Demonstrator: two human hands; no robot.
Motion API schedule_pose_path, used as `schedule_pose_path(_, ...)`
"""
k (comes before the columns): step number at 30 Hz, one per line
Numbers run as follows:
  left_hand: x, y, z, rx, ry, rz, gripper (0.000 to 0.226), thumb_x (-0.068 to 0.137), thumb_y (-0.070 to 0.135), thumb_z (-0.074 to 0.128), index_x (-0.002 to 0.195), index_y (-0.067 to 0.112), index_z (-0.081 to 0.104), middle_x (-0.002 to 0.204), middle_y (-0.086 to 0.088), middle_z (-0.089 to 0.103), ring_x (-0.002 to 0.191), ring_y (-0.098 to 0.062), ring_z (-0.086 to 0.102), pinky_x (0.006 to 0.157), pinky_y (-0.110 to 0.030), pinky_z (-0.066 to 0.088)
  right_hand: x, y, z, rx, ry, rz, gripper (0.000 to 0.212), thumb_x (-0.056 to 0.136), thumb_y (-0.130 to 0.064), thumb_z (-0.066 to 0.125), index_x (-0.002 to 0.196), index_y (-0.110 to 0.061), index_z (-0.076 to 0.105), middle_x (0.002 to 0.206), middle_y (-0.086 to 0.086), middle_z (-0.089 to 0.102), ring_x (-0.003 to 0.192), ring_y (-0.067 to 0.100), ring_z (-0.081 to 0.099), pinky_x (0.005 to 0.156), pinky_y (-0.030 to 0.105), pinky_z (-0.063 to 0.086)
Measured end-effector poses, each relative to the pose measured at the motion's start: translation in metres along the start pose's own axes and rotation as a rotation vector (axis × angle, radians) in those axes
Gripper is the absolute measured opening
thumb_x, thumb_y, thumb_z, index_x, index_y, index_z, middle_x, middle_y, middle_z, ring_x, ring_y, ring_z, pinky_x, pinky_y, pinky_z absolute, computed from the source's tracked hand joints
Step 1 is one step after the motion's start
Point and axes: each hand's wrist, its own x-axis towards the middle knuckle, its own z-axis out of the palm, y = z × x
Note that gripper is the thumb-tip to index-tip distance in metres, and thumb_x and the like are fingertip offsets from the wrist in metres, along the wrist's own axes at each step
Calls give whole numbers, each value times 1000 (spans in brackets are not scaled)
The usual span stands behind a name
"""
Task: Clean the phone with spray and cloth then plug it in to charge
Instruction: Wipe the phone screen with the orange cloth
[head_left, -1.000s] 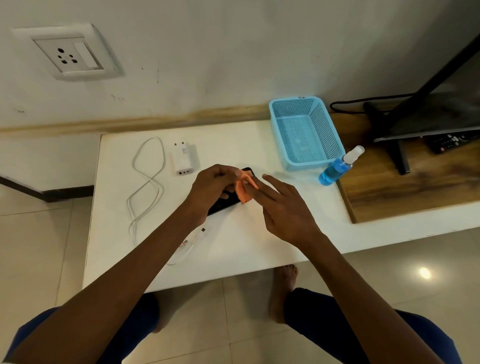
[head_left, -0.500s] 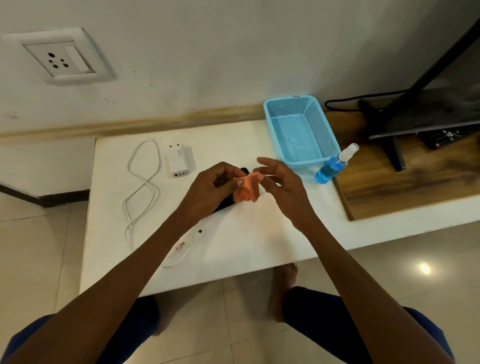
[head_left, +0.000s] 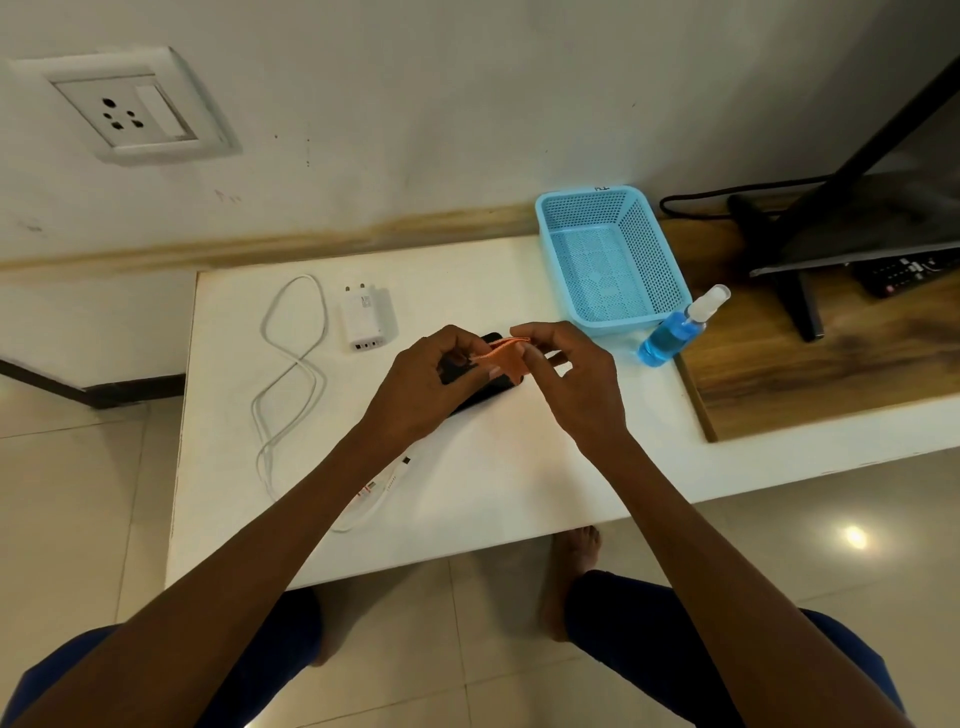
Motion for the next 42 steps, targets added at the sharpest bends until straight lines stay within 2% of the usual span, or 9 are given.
schedule_pose_path(5, 3, -4, 1, 42, 37, -28, 10, 88, 39, 69, 88, 30, 64, 91, 11, 70, 84, -1, 61, 74, -10, 44, 0, -2, 0, 25, -4, -24, 18, 94, -23, 64, 109, -31, 70, 97, -28, 66, 89, 1, 65, 72, 15, 48)
schedule_pose_path(9, 6, -1, 0, -319, -64, -176, 21, 81, 43, 66, 74, 25, 59, 80, -6, 64, 78, -15, 57, 80, -36, 44, 2, -4, -1, 133, -6, 80, 24, 94, -15, 63, 105, -35, 70, 97, -25, 70, 86, 5, 66, 71, 13, 47)
schedule_pose_path(15, 9, -5, 5, -440, 5, -136, 29, 86, 13, 75, 102, 24, 54, 84, 0, 66, 84, -23, 65, 82, -47, 55, 6, -3, -4, 184, 16, 149, 21, 96, -13, 64, 108, -29, 69, 98, -22, 69, 84, 5, 64, 69, 30, 57)
schedule_pose_path(22, 11, -2, 4, -201, 62, -110, 26, 89, 25, 73, 113, 28, 65, 95, 20, 69, 79, 2, 66, 66, -6, 47, 9, 2, -1, 160, 10, 159, 27, 96, -14, 63, 121, -23, 68, 109, -11, 69, 93, -7, 62, 75, 10, 49)
schedule_pose_path(25, 12, 0, 4, -140, 106, -80, 21, 93, 36, 67, 110, 22, 68, 95, 23, 69, 84, 7, 64, 69, -3, 44, 14, 2, -1, 159, 12, 174, 23, 95, -15, 64, 117, -21, 70, 106, -11, 70, 95, -1, 63, 76, 11, 50)
schedule_pose_path(29, 15, 0, 7, -98, 189, -68, 16, 96, 27, 63, 110, 19, 66, 101, 16, 67, 88, 2, 62, 71, -3, 44, 16, 0, -1, 158, -3, 178, 21, 96, -13, 62, 112, -24, 70, 105, -10, 71, 92, 4, 64, 74, 14, 51)
schedule_pose_path(37, 18, 14, 13, -218, 230, -34, 16, 101, 25, 54, 114, 20, 63, 109, 13, 68, 96, -1, 63, 80, -11, 48, 29, -18, -39, -97, 129, 135, 18, 95, -23, 63, 112, -25, 68, 103, -34, 56, 88, -3, 61, 75, 30, 60)
schedule_pose_path(40, 16, 14, 17, -175, 170, 32, 18, 102, 25, 52, 116, 20, 63, 115, 13, 67, 102, 4, 60, 79, -4, 41, 47, -25, -60, -209, 197, 157, 31, 90, -39, 55, 113, -23, 68, 122, -13, 66, 98, 10, 65, 86, 32, 56)
schedule_pose_path(42, 15, 10, 17, -91, 133, 79, 21, 102, 26, 52, 120, 20, 62, 120, 13, 65, 109, 1, 58, 83, -2, 39, 66, -23, -71, -306, 206, 182, 29, 90, -37, 54, 112, -25, 69, 123, -5, 69, 103, 15, 66, 82, 19, 50)
